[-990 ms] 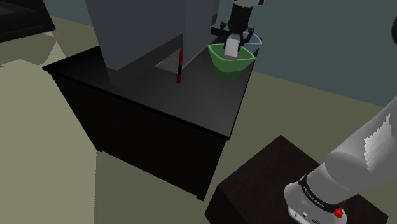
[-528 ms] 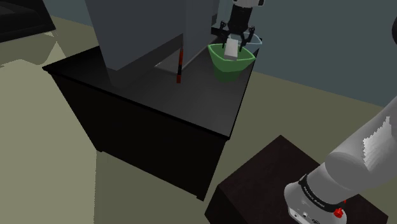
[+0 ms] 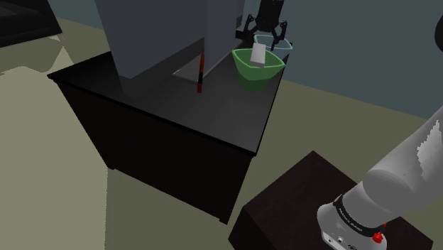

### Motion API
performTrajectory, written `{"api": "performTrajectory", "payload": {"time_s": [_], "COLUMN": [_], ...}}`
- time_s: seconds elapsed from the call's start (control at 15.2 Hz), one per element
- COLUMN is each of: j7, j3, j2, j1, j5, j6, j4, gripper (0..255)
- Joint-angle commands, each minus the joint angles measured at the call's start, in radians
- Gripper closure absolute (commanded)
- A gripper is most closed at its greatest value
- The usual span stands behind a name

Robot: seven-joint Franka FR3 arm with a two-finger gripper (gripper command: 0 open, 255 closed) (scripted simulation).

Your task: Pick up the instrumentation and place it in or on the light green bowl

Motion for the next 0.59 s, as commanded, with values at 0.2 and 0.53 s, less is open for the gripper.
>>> {"api": "performTrajectory", "payload": {"time_s": [0.2, 0.53], "j7": [0.001, 0.001], "j3": [0.0, 0.0], "j2": [0.015, 0.015], "j1": [0.001, 0.001], "j5": [-0.003, -0.003], "j6": [-0.07, -0.07], "j4": [0.084, 0.084], "gripper": [0, 0]}}
